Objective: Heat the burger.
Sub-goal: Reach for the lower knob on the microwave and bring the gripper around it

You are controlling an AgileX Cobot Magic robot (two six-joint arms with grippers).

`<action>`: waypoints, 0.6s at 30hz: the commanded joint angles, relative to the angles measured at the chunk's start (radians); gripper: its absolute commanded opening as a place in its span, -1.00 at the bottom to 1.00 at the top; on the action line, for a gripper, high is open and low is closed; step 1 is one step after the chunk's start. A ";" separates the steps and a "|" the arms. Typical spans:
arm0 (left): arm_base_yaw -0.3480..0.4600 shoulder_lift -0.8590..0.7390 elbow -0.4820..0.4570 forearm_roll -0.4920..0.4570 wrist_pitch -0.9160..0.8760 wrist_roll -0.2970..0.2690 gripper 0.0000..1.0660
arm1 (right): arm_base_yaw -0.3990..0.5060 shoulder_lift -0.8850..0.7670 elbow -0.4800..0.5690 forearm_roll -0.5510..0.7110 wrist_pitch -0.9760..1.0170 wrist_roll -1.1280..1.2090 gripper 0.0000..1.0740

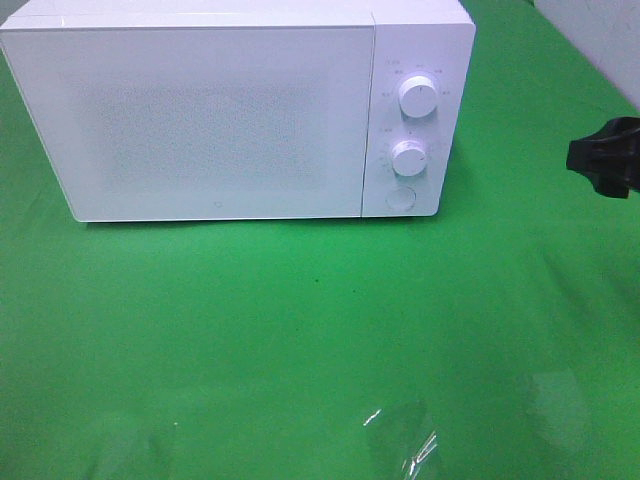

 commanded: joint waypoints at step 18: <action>0.003 -0.023 0.004 0.004 -0.012 0.001 -1.00 | 0.156 0.388 0.000 0.057 -0.530 -0.045 0.07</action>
